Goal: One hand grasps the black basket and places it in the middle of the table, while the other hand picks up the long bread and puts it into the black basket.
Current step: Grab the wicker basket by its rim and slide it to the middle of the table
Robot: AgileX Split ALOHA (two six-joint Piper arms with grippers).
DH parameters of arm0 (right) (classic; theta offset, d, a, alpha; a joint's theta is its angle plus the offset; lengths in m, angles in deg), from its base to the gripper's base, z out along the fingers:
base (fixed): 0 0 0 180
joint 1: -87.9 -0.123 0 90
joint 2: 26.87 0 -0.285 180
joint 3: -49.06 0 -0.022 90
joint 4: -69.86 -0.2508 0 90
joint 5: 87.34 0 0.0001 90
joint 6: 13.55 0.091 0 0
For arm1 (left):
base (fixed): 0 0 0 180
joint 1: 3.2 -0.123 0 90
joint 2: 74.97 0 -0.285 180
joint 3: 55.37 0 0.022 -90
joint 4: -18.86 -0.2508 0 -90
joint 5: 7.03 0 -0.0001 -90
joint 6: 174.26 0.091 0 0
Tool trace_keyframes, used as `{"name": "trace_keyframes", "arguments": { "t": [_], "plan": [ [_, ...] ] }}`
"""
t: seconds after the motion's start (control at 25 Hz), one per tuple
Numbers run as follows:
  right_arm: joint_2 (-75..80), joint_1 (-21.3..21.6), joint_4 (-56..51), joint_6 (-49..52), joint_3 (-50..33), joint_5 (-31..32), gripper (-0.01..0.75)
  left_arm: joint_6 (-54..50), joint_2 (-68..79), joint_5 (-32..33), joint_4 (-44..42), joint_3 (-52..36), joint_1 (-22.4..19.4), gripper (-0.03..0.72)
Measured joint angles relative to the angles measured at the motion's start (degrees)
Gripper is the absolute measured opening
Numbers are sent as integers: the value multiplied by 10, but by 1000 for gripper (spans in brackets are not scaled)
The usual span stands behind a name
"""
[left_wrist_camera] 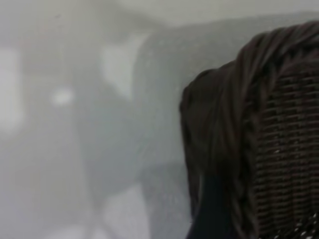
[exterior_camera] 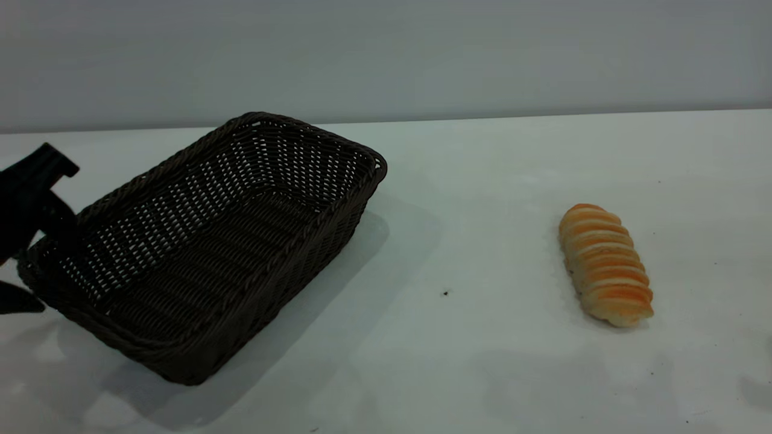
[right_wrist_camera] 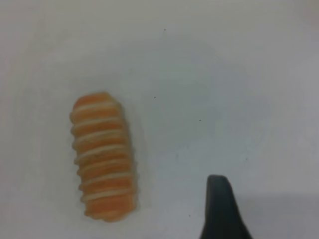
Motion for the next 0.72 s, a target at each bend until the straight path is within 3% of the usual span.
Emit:
{"name": "trace_keyframes", "arguments": {
  "t": [0.52,0.64,0.72],
  "plan": [
    [0,0,0,-1,0,-1,465,1,70,27,-2,31,0,589],
    [0,0,0,-2,0,-1,465,11,101,18,-2,31,0,525],
    [0,0,0,-2,0,-1,465,18,114,2,-2,36,0,399]
  ]
}}
